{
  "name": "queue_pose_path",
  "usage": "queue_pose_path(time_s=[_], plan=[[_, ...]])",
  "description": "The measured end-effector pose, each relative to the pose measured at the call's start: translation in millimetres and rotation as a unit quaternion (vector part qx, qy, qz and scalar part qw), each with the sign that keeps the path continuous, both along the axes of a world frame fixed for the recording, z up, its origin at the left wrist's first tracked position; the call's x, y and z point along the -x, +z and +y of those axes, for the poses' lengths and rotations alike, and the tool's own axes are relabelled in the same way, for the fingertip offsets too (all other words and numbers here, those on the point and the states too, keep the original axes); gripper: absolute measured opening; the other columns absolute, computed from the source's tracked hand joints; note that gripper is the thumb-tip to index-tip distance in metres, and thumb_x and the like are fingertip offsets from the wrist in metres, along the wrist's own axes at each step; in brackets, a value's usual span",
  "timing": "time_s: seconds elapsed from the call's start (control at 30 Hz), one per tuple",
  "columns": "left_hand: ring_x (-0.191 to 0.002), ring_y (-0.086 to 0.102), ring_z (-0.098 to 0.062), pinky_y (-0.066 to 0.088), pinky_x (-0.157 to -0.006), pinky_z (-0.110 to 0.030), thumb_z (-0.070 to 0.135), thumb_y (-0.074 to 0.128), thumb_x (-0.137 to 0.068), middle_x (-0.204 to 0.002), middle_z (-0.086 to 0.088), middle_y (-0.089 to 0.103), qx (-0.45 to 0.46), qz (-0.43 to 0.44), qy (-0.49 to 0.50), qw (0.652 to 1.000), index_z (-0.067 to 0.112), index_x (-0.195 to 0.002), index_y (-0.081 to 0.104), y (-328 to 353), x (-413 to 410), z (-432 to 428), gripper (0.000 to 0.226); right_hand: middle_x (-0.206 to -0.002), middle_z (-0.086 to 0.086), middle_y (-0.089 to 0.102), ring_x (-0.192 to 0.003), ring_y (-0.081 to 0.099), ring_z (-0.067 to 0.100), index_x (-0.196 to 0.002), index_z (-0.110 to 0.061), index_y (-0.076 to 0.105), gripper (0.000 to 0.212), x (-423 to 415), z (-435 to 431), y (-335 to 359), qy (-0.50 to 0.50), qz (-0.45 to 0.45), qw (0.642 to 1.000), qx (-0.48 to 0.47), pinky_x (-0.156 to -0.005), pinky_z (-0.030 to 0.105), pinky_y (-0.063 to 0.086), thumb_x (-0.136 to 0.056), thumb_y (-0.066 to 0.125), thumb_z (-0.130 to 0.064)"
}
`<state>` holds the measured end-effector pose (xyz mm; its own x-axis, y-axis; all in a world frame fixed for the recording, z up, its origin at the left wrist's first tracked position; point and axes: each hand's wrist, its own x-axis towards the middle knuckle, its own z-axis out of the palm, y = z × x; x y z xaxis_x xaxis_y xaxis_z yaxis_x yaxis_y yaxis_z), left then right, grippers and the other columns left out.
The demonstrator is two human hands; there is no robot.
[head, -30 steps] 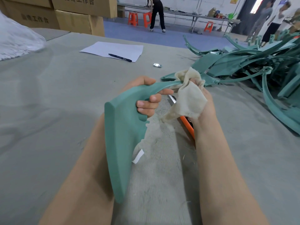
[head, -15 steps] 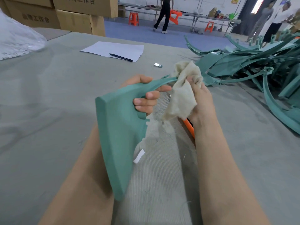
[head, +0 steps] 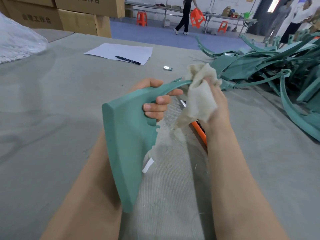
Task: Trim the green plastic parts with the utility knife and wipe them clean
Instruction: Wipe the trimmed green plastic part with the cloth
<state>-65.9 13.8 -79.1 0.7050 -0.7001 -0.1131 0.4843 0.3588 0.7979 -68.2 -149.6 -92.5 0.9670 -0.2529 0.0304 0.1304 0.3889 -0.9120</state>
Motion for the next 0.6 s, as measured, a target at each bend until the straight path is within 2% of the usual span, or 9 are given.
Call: queue_pose_path(time_s=[0.07,0.1,0.17,0.27,0.33,0.43,0.47,0.53,0.6], plan=[[-0.021,0.033,-0.004,0.023,-0.027,-0.011,0.027,0.035,-0.074,-0.042,0.003,0.042,0.005,0.002,0.005,1.0,0.0,-0.091,0.067,0,0,2,0.046,-0.087,0.002,0.067,-0.075,0.064,0.012,-0.101,-0.012,0.062,0.013,-2,-3,-1,0.023,-0.011,1.0,-0.01,-0.073,0.03,0.054,-0.1,0.05,-0.016],[-0.021,0.032,-0.004,0.022,-0.027,-0.011,0.027,0.035,-0.074,-0.041,0.003,0.042,0.003,0.002,0.001,1.0,0.0,-0.089,0.069,1,0,2,0.046,-0.08,0.0,0.067,-0.069,0.064,0.01,-0.097,-0.013,0.063,0.015,-4,-5,-2,0.023,-0.017,1.0,0.006,-0.069,0.029,0.055,-0.1,0.05,-0.016],[-0.02,0.032,-0.004,0.021,-0.028,-0.011,0.027,0.034,-0.074,-0.041,0.003,0.041,-0.003,-0.002,-0.007,1.0,-0.001,-0.086,0.072,1,2,3,0.048,-0.062,-0.006,0.059,-0.058,0.056,0.009,-0.077,-0.021,0.063,0.028,-10,-7,-2,-0.008,-0.007,0.998,0.069,-0.064,0.032,0.048,-0.101,0.048,-0.023],[-0.021,0.033,-0.004,0.023,-0.027,-0.01,0.027,0.034,-0.076,-0.041,0.002,0.042,-0.004,-0.001,-0.016,1.0,-0.001,-0.086,0.073,1,4,0,0.049,-0.058,-0.005,0.051,-0.058,0.049,0.011,-0.069,-0.021,0.054,0.037,-16,-13,-5,-0.072,0.02,0.982,0.173,-0.064,0.032,0.039,-0.102,0.044,-0.033],[-0.021,0.033,-0.005,0.024,-0.027,-0.01,0.027,0.035,-0.076,-0.041,0.001,0.043,-0.007,-0.002,-0.021,1.0,-0.002,-0.089,0.071,2,3,0,0.048,-0.055,-0.01,0.052,-0.05,0.051,0.005,-0.069,-0.019,0.052,0.035,-15,-14,-10,-0.094,0.023,0.984,0.152,-0.057,0.025,0.041,-0.103,0.044,-0.022],[-0.021,0.034,-0.005,0.025,-0.027,-0.01,0.028,0.035,-0.076,-0.042,0.002,0.043,-0.005,-0.001,-0.026,1.0,-0.002,-0.091,0.071,2,2,1,0.049,-0.04,-0.018,0.048,-0.039,0.044,-0.003,-0.066,-0.019,0.045,0.039,-12,-16,-15,-0.09,0.028,0.99,0.108,-0.046,0.014,0.038,-0.102,0.037,-0.006],[-0.021,0.034,-0.005,0.025,-0.027,-0.01,0.028,0.035,-0.076,-0.042,0.002,0.044,0.001,-0.001,-0.023,1.0,-0.002,-0.09,0.072,2,1,1,0.049,-0.043,-0.018,0.048,-0.039,0.044,-0.004,-0.069,-0.02,0.046,0.037,-10,-14,-13,-0.071,0.03,0.991,0.113,-0.047,0.014,0.038,-0.103,0.038,-0.009],[-0.021,0.034,-0.004,0.025,-0.027,-0.01,0.027,0.034,-0.076,-0.042,0.003,0.044,0.013,0.001,-0.014,1.0,-0.002,-0.089,0.072,0,0,2,0.049,-0.06,-0.012,0.056,-0.053,0.053,0.0,-0.082,-0.022,0.056,0.02,-11,-12,-8,-0.045,0.028,0.993,0.105,-0.059,0.022,0.044,-0.101,0.048,-0.021],[-0.021,0.034,-0.004,0.026,-0.027,-0.011,0.027,0.035,-0.075,-0.042,0.003,0.044,0.02,0.002,-0.006,1.0,-0.002,-0.094,0.068,-1,-2,3,0.048,-0.077,-0.004,0.066,-0.07,0.063,0.009,-0.102,-0.015,0.063,0.016,-9,-5,-1,0.002,0.023,1.0,-0.008,-0.068,0.028,0.052,-0.099,0.052,-0.027]])
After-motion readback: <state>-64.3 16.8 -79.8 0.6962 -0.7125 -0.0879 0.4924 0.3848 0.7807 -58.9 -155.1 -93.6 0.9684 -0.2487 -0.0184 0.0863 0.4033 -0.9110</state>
